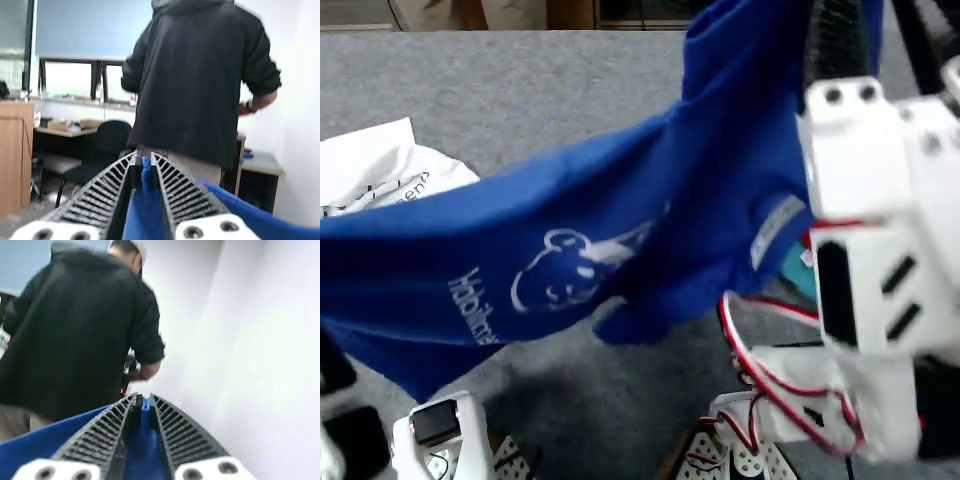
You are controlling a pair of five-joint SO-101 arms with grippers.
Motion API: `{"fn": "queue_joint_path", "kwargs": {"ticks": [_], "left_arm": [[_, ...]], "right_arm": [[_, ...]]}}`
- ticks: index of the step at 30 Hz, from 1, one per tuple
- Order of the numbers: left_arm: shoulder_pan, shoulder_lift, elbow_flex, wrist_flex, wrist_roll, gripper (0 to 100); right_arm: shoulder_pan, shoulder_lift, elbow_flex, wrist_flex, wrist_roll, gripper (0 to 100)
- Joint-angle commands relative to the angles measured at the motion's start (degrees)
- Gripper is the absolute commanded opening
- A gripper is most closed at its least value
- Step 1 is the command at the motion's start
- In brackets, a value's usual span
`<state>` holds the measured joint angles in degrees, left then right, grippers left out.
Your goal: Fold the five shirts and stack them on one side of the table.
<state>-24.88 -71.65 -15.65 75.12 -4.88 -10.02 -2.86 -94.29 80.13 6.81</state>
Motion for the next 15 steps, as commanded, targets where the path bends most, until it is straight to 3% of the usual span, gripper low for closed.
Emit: {"fn": "queue_joint_path", "kwargs": {"ticks": [1, 10, 15], "left_arm": [[-0.1, 0.6, -2.9, -1.3, 0.4, 2], [-0.1, 0.7, -2.5, -0.9, 0.1, 2], [-2.1, 0.5, 1.8, -1.0, 0.0, 2]], "right_arm": [[1.5, -0.3, 0.8, -1.3, -0.1, 0.4], [1.5, -0.4, 16.6, -8.9, -0.3, 0.4], [1.4, -0.5, 17.7, -12.0, -0.3, 0.4]]}}
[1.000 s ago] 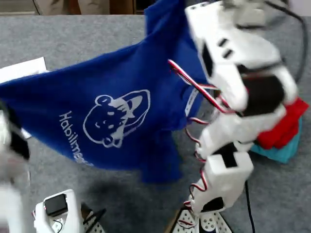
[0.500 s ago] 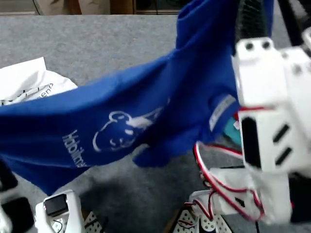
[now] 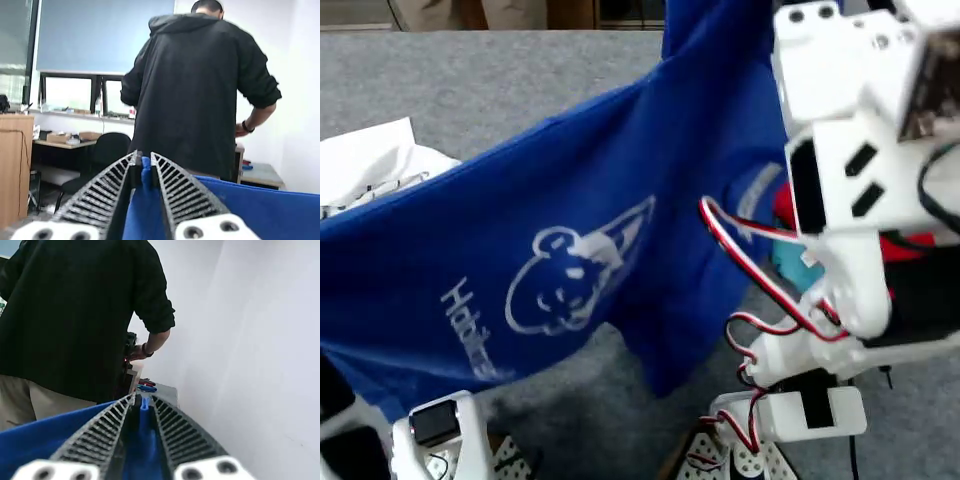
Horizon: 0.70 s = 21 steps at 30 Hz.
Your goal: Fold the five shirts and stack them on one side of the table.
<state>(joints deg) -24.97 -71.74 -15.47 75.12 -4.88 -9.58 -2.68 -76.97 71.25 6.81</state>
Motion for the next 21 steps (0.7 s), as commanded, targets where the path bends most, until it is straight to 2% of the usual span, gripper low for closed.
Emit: {"fn": "queue_joint_path", "kwargs": {"ticks": [1, 5, 8, 13, 21], "left_arm": [[-3.9, 0.6, 2.3, -1.1, 0.0, 2], [-10.5, 0.6, 2.7, -1.3, 0.1, 2], [-11.5, 0.6, 2.7, -1.4, 0.2, 2], [-11.9, 0.7, 2.8, -3.6, 0.4, 2], [-11.9, 0.7, 2.8, -4.3, 0.4, 2]], "right_arm": [[0.9, -0.7, 0.3, -4.4, -0.3, 0.4], [0.7, -0.7, 0.3, -11.5, -0.5, 0.4], [-2.2, -0.7, 0.4, -15.7, -0.2, 0.4], [-7.5, -3.5, 0.6, -13.4, -0.2, 0.4], [-8.0, -10.4, 0.5, -12.7, 1.6, 0.4]]}}
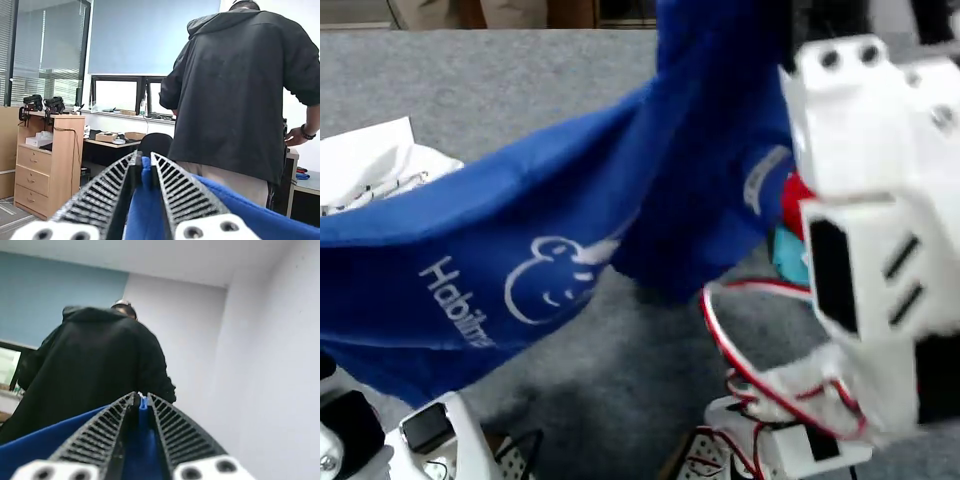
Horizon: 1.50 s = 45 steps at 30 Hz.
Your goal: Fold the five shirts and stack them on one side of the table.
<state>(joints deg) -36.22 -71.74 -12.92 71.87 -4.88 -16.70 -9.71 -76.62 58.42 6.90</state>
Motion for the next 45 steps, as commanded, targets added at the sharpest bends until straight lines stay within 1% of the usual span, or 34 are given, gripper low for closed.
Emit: {"fn": "queue_joint_path", "kwargs": {"ticks": [1, 4, 8, 13, 17, 29, 30, 33, 36, 40, 45], "left_arm": [[-0.6, 0.7, 0.3, -0.8, 0.4, 2], [-0.6, 0.7, 3.0, 1.8, 0.5, 2], [-0.8, 0.2, 9.4, 2.4, 0.5, 2], [-6.9, 0.1, 13.5, 2.4, 0.5, 2], [-9.1, 0.1, 16.5, 2.4, 0.5, 2], [-9.2, 0.0, 24.4, 2.3, 0.2, 2], [-9.3, 0.0, 23.5, 1.9, 0.2, 2], [-9.0, -1.8, 14.7, 2.5, 0.1, 2], [-8.5, -3.9, 13.9, 1.2, 0.4, 2], [-5.0, -5.4, 10.9, 0.0, 0.4, 2], [-1.0, -5.8, 2.6, 2.5, 0.4, 2]], "right_arm": [[-0.8, -4.4, 0.1, 0.1, 3.2, 0.4], [-1.1, -7.3, 0.2, -0.3, 6.4, 0.4], [-1.0, -9.1, 0.3, 0.1, 6.7, 0.4], [-1.1, -9.3, 2.2, 0.5, 8.7, 0.4], [-1.1, -9.5, 5.8, 0.5, 9.1, 0.4], [-1.2, -9.5, 8.1, 0.6, 9.1, 0.4], [-1.2, -9.5, 8.0, 0.6, 9.1, 0.4], [-1.2, -10.6, 8.1, 0.8, 9.1, 0.4], [-1.2, -12.6, 8.4, 1.4, 8.9, 0.4], [-1.1, -16.0, 8.1, 1.1, 9.1, 0.4], [-1.1, -19.2, 8.4, 0.9, 9.1, 0.4]]}}
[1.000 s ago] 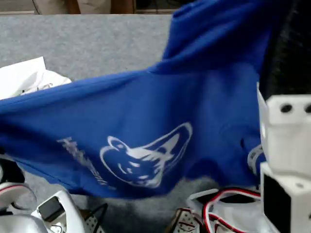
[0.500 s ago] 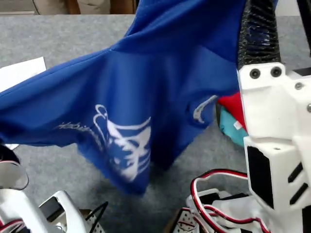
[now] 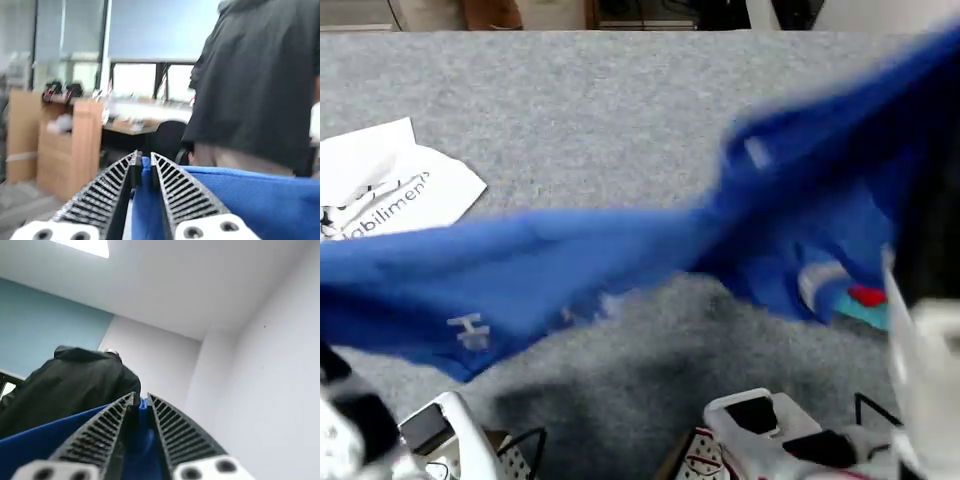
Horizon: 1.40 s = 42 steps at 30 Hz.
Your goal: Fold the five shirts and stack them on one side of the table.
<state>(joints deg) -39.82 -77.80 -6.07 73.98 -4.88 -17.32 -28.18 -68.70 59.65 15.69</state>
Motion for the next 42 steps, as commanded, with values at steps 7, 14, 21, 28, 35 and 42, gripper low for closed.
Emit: {"fn": "queue_joint_path", "kwargs": {"ticks": [7, 14, 21, 28, 35, 42], "left_arm": [[5.5, 0.4, -3.3, -0.1, 0.5, 2], [5.5, 2.8, 11.1, -5.7, 0.5, 2], [7.6, 9.2, 36.7, -30.2, 7.1, 2], [14.0, 23.4, 48.3, -50.0, 7.3, 2], [16.9, 35.9, 43.3, -51.1, 7.3, 2], [16.4, 38.0, 42.6, -46.9, 6.8, 2]], "right_arm": [[-0.6, 2.2, 5.4, -0.4, 0.3, 0.4], [-0.4, 14.1, 18.7, -4.0, 0.4, 0.4], [-0.4, 32.0, 23.3, -16.1, -0.1, 0.4], [-0.3, 48.7, 23.2, -25.4, -0.9, 0.4], [-0.3, 57.1, 14.4, -24.3, -6.0, 0.4], [0.1, 59.2, 4.4, -4.4, -7.0, 0.4]]}}
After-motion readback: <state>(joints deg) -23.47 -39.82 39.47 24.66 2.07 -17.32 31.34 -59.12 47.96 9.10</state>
